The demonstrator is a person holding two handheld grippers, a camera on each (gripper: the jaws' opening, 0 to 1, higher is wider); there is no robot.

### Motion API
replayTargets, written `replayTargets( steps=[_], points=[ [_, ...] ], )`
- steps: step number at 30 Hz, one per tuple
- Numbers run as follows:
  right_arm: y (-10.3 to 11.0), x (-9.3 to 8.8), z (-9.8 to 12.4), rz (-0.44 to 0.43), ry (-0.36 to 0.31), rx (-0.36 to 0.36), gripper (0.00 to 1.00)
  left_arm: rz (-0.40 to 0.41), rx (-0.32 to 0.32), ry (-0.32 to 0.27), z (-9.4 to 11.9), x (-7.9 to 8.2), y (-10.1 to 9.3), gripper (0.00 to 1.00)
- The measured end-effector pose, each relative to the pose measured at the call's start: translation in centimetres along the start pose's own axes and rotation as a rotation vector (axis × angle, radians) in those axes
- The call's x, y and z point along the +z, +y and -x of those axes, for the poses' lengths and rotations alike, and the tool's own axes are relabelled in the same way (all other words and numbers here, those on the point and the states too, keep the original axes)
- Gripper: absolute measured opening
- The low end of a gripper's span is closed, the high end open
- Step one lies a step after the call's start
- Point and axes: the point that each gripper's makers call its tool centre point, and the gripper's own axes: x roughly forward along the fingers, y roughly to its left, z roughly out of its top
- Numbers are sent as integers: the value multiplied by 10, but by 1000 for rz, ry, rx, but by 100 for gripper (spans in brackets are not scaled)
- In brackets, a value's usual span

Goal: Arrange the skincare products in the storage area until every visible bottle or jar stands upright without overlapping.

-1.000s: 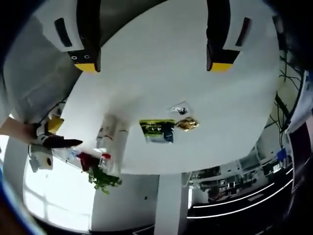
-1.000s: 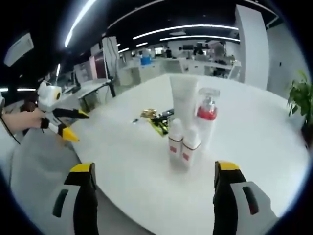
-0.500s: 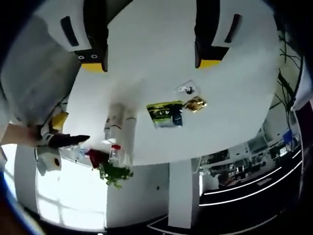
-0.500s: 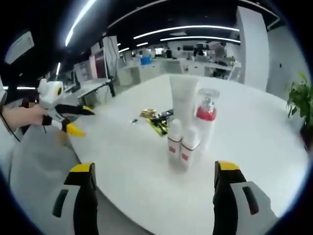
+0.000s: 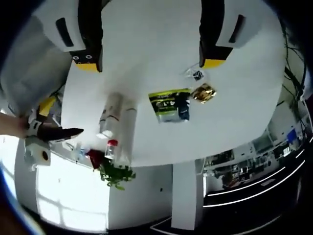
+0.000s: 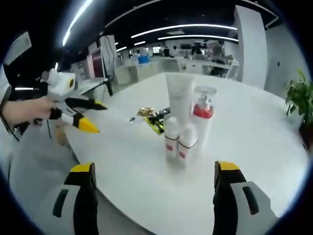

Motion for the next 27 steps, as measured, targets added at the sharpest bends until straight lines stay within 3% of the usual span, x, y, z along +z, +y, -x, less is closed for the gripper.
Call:
replayTargets(
  steps=[11,19,27],
  points=[
    [-3,-3,0,-37,1,-8,99,-4,4,60,-42,16,5,98],
    [-3,-4,0,-55,3,-10,99,-17,-4,111,-73,20,10,97],
    [-5,-5,0,-98,3,-10,97,-31,22,183,-112,25,27,96]
  ],
)
